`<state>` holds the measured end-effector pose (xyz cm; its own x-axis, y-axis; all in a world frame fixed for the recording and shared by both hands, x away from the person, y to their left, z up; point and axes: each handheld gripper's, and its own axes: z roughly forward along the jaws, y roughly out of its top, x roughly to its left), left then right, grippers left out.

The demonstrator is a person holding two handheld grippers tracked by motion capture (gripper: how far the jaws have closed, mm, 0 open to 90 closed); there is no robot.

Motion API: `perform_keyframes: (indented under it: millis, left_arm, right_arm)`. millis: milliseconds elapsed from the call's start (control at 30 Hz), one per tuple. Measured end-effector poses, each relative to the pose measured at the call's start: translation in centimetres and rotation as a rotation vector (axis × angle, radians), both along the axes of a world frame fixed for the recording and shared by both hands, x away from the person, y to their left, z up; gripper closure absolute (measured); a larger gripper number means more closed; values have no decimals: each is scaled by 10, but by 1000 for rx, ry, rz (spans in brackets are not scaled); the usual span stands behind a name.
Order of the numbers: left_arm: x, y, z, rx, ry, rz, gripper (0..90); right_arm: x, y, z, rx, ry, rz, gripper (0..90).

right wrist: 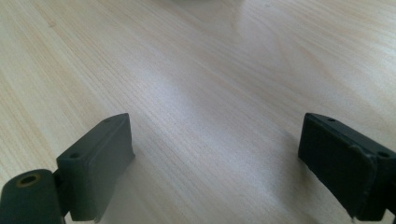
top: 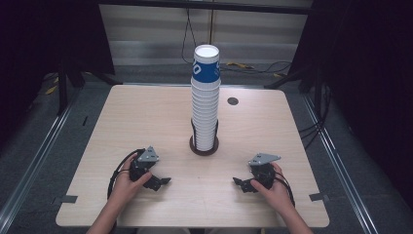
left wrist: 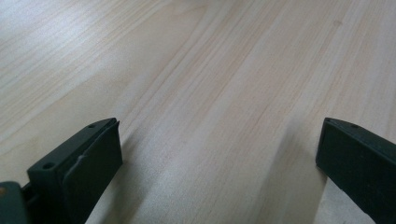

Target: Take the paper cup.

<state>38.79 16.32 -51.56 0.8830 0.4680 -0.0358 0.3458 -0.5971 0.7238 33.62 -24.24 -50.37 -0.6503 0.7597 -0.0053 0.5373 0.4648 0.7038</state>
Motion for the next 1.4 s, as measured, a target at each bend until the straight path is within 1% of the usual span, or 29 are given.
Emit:
perform_keyframes:
  millis: [133,300,333,367,400,433,467,500,533,567,600,633,667,700,767,800,867,933,967,1000,1067,1100,1167,1200,1233,1267,1300,1367,1400]
  left_arm:
    - [0,0,0,-6,2,5,0]
    - [-1,0,0,0,2,7,2]
    - [-1,0,0,-1,5,7,4]
    - [-2,1,1,7,3,8,4]
    - [-2,0,0,1,4,13,4]
    - [-3,0,0,-7,10,18,3]
    - [-4,0,1,-9,22,20,2]
    - [-4,0,3,-5,35,27,3]
    - [-4,0,4,-6,42,33,14]
    - [-4,0,6,0,50,40,35]
    - [-3,0,7,-3,60,40,61]
    - [-3,0,8,-22,72,42,93]
    - [-3,1,10,-28,70,34,150]
    - [-3,0,12,-32,72,44,150]
    - [0,0,15,-65,72,42,147]
    - [0,-1,18,-80,87,53,148]
    - [1,-4,23,-99,99,38,148]
    - [2,-5,27,-89,106,25,148]
    - [3,-6,28,-104,111,23,148]
    - [4,-6,31,-104,121,21,148]
    - [5,-8,35,-123,136,18,147]
    - [6,-8,37,-111,142,14,148]
    - [8,-9,42,-111,142,14,148]
    - [9,-9,43,-128,146,14,148]
    - [10,-9,46,-124,156,12,148]
    - [11,-9,48,-128,156,14,149]
    - [12,-10,50,-132,155,17,149]
    - [14,-11,55,-121,148,9,149]
    - [14,-11,57,-127,144,10,150]
  right_arm:
    - [0,0,0,0,-1,1,93]
    - [0,0,0,1,0,0,94]
    - [0,-1,0,10,2,2,101]
    - [0,-1,0,10,2,2,101]
    - [0,-1,0,10,3,-3,102]
    - [-1,-1,0,7,3,-1,106]
    - [0,-1,1,3,10,6,130]
    - [1,-2,4,1,26,10,142]
    - [2,-2,6,5,36,16,136]
    - [4,-2,8,12,41,14,136]
    - [5,-2,10,23,51,11,136]
    - [6,-1,12,29,52,13,136]
    - [9,0,18,39,41,19,137]
    - [9,0,18,39,41,19,137]
    - [13,2,25,55,29,25,137]
    - [15,3,28,60,31,29,137]
    - [19,6,34,76,28,41,137]
    - [22,9,42,68,22,57,137]
    - [24,11,46,55,13,60,137]
    - [26,13,50,51,10,67,137]
    - [29,16,57,76,16,79,137]
    - [32,18,62,93,27,84,137]
    - [35,20,68,120,37,87,136]
    - [37,22,72,122,30,91,136]
    - [38,25,76,116,21,98,136]
    - [42,29,85,108,11,110,136]
    - [42,29,85,108,11,110,136]
    - [45,34,93,101,-1,121,136]
    - [47,36,98,98,-6,126,136]
